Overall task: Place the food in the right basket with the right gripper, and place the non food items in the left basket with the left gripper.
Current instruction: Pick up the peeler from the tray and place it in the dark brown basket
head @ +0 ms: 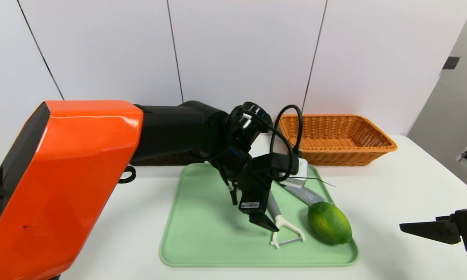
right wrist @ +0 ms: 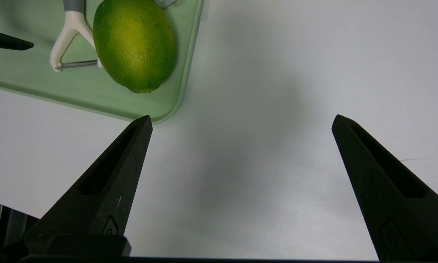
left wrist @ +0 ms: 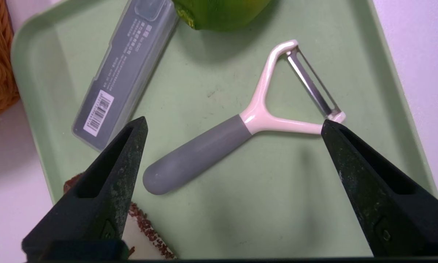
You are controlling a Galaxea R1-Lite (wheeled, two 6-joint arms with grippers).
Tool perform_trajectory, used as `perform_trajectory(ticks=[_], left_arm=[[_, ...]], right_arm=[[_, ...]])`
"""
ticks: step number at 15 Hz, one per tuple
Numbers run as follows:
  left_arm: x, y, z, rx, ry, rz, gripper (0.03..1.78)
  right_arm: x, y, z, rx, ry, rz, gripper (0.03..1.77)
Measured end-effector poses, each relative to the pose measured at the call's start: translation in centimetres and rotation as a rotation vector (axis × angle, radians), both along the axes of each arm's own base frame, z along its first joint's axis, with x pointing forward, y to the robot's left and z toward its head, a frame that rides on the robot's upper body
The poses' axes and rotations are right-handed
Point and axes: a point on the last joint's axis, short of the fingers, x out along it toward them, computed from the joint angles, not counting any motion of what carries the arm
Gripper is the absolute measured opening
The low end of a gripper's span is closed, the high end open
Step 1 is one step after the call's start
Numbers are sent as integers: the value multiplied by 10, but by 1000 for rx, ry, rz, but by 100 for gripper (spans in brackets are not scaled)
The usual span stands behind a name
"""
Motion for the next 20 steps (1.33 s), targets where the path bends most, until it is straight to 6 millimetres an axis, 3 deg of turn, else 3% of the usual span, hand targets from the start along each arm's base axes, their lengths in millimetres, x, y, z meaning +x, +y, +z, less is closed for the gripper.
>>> perform_trajectory(ticks=[5, 10, 16, 20], left_arm=[[-1, 2, 3, -19, 21, -23, 169], [-15, 14, 10, 57, 0, -127, 169], [-17, 15, 18, 172, -190, -120, 169], [-16, -1, 27, 174, -371, -54, 169]], right_arm=[[0, 0, -4, 0, -8, 2, 170], [0, 0, -6, 1, -2, 2, 170], [-4, 0, -8, 1, 1, 1, 170], [-7, 0, -8, 6, -5, 5, 170]])
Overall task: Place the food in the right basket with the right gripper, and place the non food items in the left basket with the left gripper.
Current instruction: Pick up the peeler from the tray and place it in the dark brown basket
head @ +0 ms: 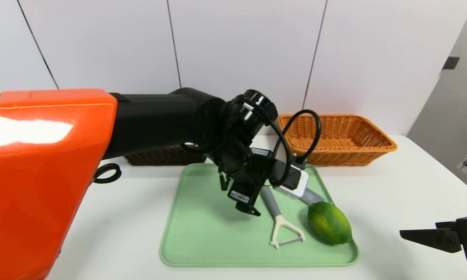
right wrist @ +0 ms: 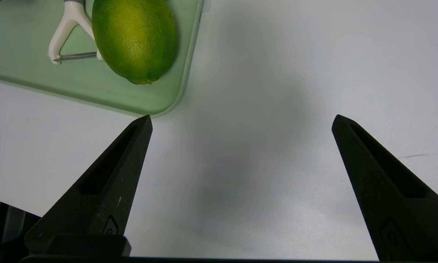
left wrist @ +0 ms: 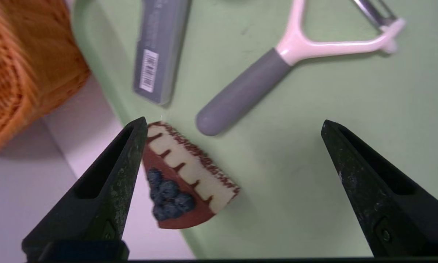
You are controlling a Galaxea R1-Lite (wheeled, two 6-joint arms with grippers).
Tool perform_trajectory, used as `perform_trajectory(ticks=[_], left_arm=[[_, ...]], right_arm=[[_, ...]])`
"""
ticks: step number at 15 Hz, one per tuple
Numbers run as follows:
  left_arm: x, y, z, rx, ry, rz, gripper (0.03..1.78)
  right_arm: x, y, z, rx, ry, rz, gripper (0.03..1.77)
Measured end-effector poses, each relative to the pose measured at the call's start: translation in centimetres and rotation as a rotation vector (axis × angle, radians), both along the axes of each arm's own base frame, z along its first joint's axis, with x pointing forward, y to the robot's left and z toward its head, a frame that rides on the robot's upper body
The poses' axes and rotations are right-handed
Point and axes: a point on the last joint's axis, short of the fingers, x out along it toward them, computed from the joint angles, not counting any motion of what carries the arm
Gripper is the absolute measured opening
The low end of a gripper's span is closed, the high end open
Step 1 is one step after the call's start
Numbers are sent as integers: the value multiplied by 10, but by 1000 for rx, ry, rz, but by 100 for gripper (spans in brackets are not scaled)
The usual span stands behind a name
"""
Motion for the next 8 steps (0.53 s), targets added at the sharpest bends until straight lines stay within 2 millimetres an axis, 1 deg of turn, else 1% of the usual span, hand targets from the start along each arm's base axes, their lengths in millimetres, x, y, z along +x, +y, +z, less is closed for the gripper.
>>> perform_trajectory(ticks=[3, 8], left_arm=[[-5, -9, 1, -14, -35, -32, 169], [-11, -15, 1, 8, -81, -108, 169]], right_arm=[[-3, 0, 0, 1, -5, -1, 170], [-8, -1, -3, 2, -2, -5, 170]])
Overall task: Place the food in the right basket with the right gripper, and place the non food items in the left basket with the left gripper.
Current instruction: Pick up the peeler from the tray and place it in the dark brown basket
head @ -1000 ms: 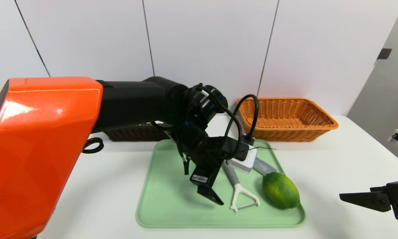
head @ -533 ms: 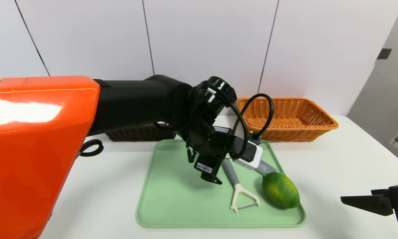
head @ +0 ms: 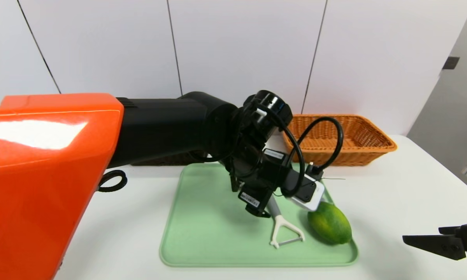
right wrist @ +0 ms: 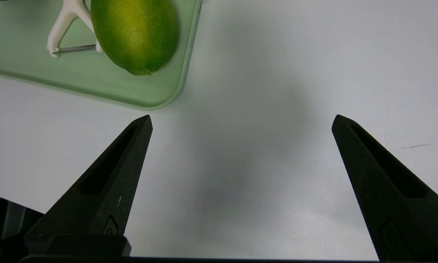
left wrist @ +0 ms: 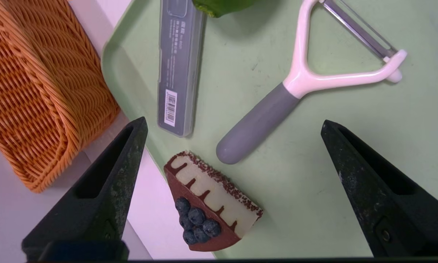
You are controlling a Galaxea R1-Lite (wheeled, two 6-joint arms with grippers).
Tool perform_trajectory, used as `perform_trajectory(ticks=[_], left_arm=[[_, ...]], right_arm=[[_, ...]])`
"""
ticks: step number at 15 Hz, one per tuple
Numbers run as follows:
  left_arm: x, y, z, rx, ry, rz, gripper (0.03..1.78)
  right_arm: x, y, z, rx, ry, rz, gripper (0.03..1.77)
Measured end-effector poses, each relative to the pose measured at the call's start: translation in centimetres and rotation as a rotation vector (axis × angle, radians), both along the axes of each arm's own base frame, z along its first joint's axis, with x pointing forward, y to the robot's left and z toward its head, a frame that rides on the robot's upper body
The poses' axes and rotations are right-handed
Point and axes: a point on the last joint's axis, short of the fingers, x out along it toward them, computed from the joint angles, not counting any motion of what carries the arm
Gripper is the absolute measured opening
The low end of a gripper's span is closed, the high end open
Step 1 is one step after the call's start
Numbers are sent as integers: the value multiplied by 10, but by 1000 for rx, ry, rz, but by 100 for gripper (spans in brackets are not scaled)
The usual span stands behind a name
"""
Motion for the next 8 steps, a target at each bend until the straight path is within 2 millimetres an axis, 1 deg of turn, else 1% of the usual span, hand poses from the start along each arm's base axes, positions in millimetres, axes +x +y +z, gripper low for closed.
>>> perform_trajectory(ticks=[4, 8], left_arm=[[-5, -3, -1, 67, -67, -25, 169], [-5, -2, -2, 124, -130, -33, 169]], right_arm=[[-2, -1, -1, 6, -2, -1, 170], [-3, -1, -1, 6, -1, -8, 170]])
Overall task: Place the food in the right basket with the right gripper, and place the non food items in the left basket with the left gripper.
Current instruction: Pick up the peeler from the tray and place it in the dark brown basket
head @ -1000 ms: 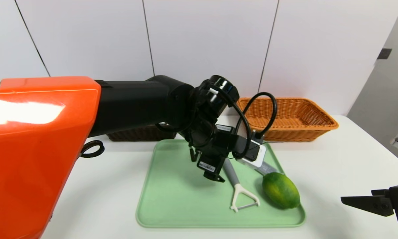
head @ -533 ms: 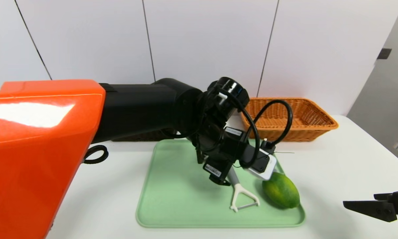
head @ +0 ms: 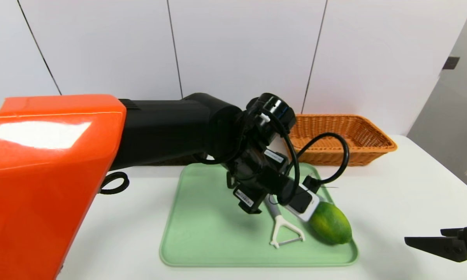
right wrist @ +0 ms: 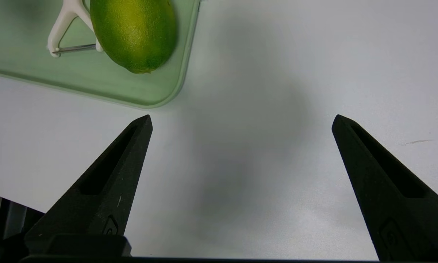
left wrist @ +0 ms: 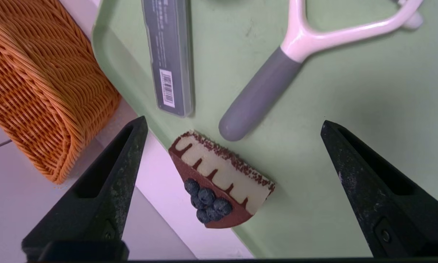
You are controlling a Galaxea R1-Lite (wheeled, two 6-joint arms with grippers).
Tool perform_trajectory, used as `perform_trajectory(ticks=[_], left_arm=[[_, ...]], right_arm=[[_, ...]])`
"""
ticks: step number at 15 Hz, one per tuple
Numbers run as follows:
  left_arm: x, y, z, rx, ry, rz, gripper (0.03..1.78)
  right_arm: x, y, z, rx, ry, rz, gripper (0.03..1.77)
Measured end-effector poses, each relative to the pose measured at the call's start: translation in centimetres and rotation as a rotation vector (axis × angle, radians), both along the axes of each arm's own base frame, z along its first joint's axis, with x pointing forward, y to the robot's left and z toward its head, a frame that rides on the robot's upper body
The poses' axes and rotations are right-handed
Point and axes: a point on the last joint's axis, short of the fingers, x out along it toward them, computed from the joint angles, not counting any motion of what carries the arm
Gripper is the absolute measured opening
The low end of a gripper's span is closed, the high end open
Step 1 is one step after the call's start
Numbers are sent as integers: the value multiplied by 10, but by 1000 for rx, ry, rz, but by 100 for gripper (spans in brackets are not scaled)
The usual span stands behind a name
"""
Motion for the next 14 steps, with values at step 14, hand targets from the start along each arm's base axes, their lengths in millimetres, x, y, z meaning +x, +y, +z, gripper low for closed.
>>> perform_trajectory(ticks=[14], left_arm=[[-13, -13, 18, -470, 320, 836, 169]], right_arm=[[-3, -2, 1, 13, -13, -5, 170]])
